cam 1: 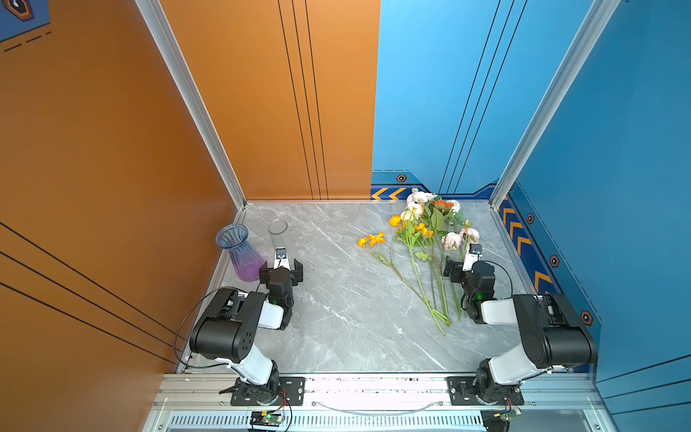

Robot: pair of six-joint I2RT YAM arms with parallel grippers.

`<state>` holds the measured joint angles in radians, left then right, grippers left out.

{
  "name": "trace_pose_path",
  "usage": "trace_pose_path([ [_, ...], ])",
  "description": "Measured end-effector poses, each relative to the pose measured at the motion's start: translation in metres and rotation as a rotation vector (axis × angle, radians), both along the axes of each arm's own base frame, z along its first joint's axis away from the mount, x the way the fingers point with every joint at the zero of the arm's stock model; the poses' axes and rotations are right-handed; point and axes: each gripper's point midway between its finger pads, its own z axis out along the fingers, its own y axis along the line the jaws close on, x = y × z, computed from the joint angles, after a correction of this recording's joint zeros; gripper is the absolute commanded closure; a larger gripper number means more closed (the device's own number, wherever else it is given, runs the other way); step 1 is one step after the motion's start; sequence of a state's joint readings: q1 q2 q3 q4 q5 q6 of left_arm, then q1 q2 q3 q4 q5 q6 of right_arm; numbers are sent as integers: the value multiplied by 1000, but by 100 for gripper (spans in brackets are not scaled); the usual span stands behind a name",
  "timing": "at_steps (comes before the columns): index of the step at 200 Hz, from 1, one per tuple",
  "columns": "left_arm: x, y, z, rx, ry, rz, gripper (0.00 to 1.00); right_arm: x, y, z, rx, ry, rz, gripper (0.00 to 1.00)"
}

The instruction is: Arrange the flowers into the vase

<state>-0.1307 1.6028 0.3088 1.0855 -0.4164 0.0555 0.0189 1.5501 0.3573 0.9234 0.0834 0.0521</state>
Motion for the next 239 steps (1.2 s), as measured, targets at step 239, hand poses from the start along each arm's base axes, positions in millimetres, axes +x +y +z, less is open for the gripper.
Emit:
trace_pose_path([
  [239, -9, -25, 109, -210, 153, -14, 2, -65, 308, 184, 332, 94, 748, 0],
])
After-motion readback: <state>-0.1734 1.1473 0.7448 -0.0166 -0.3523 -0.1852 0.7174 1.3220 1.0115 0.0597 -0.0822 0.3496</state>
